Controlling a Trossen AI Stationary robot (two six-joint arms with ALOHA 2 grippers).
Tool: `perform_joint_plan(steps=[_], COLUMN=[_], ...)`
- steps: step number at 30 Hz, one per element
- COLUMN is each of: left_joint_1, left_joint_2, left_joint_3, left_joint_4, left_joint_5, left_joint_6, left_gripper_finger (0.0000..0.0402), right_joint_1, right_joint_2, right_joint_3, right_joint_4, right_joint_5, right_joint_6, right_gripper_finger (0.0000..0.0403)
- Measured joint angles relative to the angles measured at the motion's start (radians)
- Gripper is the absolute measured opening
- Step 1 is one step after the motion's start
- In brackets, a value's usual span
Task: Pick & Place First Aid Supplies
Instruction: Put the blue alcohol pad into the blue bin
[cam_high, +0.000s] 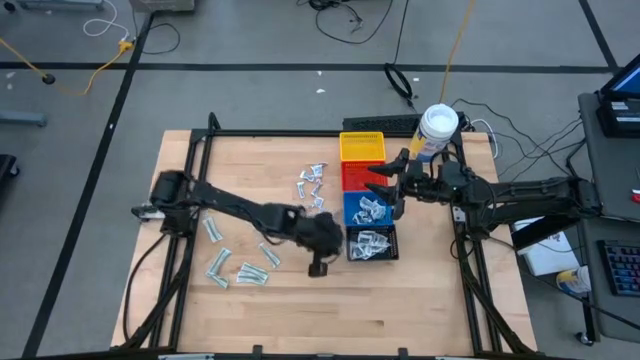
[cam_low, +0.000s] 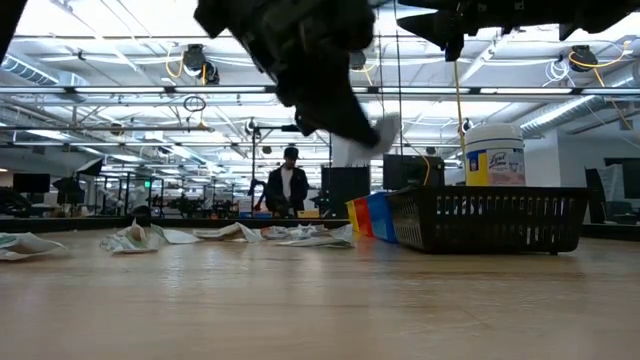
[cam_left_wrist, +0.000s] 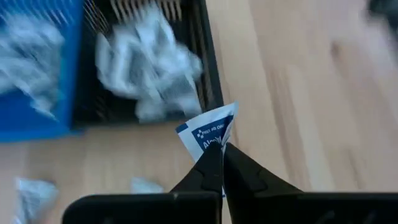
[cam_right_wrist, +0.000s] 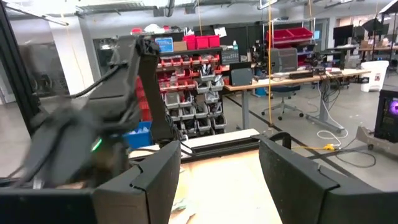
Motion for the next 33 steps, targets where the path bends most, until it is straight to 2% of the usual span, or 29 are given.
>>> perform_joint_plan(steps=[10, 13, 16, 19, 22, 33], left_joint_1=[0.13, 0.174, 0.21, 0.244, 0.272, 0.31], left_joint_2=[-0.368, -0.448, -0.517, -0.573, -0.582, -0.588], left_joint_3=[-0.545, -0.664, -0.742, -0.769, -0.739, -0.528], left_joint_4=[0.71, 0.887, 0.978, 1.013, 1.012, 0.738], left_joint_5=[0.053, 0.058, 0.069, 0.079, 0.112, 0.189], left_joint_6=[-0.078, -0.112, -0.129, -0.128, -0.13, -0.068], left_gripper_finger=[0.0001, 0.0001, 0.0, 0.0, 0.0, 0.0], right_joint_1=[0.0, 0.0, 0.001, 0.003, 0.01, 0.035], right_joint_2=[0.084, 0.131, 0.179, 0.221, 0.264, 0.398], right_joint_3=[0.157, 0.206, 0.245, 0.28, 0.315, 0.42], right_joint_4=[-0.177, -0.208, -0.203, -0.198, -0.204, -0.21], right_joint_5=[0.002, 0.0, -0.001, -0.003, -0.05, -0.133], right_joint_6=[-0.008, -0.014, -0.014, -0.009, -0.007, -0.007], right_gripper_finger=[0.0212, 0.0212, 0.0212, 0.0212, 0.0212, 0.0212])
